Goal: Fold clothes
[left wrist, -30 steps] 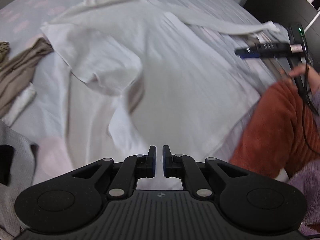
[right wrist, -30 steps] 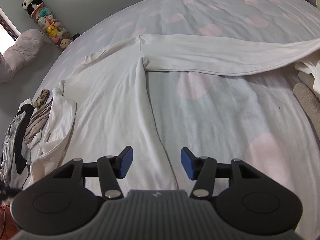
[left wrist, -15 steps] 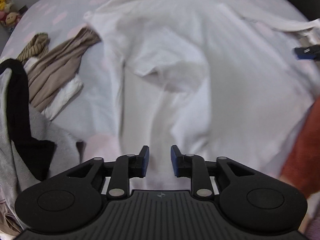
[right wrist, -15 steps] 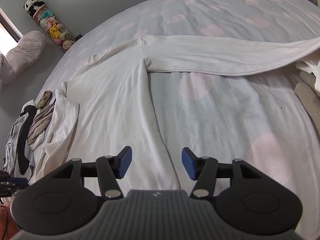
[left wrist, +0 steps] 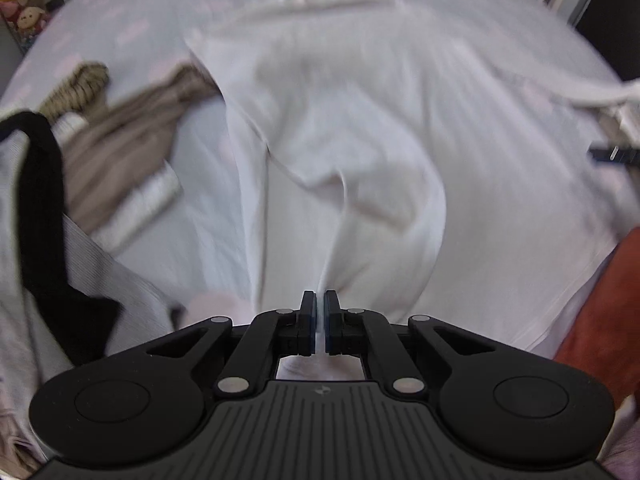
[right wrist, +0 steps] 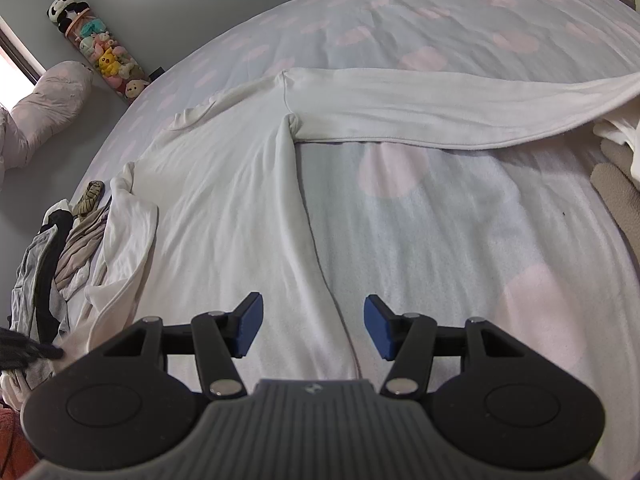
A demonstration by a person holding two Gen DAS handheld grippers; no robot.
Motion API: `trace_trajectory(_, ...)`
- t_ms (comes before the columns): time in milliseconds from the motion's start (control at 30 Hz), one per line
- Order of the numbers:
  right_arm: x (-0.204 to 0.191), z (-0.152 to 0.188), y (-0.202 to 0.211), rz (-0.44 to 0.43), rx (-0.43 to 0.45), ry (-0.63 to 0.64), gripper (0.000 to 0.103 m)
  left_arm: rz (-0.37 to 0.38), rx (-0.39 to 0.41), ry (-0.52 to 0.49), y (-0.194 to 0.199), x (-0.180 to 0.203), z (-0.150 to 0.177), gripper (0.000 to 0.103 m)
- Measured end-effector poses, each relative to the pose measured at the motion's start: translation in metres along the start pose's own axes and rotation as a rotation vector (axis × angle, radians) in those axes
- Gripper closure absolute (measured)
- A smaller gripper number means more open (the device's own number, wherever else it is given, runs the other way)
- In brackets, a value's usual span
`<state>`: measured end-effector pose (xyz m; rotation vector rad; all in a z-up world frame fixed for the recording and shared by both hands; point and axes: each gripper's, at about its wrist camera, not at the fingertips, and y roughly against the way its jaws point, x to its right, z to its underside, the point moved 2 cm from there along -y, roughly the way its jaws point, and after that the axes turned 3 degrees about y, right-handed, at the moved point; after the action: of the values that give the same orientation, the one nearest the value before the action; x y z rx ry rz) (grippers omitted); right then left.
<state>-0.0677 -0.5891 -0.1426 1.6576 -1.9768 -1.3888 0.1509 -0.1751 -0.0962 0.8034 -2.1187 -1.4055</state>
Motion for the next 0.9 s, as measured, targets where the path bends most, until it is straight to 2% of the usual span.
trace_trajectory(100, 0.0, 0.0, 0.0, 0.003, -0.002, 0.002, 0.043, -0.012, 0.051, 0.023, 0.035, -0.01, -0.018, 0.101)
trace_trajectory(233, -0.001, 0.0, -0.001, 0.007, -0.005, 0.005, 0.043, -0.075, 0.111, 0.044, 0.079, -0.029, -0.045, 0.101)
trace_trajectory(333, -0.001, 0.0, -0.002, 0.009, -0.008, 0.006, 0.043, -0.164, 0.141, 0.049, 0.101, -0.047, -0.064, 0.101)
trace_trajectory(500, -0.001, 0.0, -0.004, 0.017, -0.016, 0.009, 0.043, -0.289, 0.191, 0.113, 0.143, -0.093, -0.086, 0.101)
trace_trajectory(667, -0.002, 0.0, -0.006, 0.028, -0.028, 0.015, 0.043, -0.378, 0.272, 0.181, 0.189, -0.131, -0.102, 0.101)
trace_trajectory(767, -0.002, 0.0, -0.007, 0.034, -0.035, 0.017, 0.043, -0.46, 0.31, 0.206, 0.213, -0.153, -0.108, 0.101)
trace_trajectory(900, -0.003, 0.0, -0.008, 0.045, -0.045, 0.024, 0.043, -0.568, 0.307, 0.271, 0.221, -0.192, -0.106, 0.101)
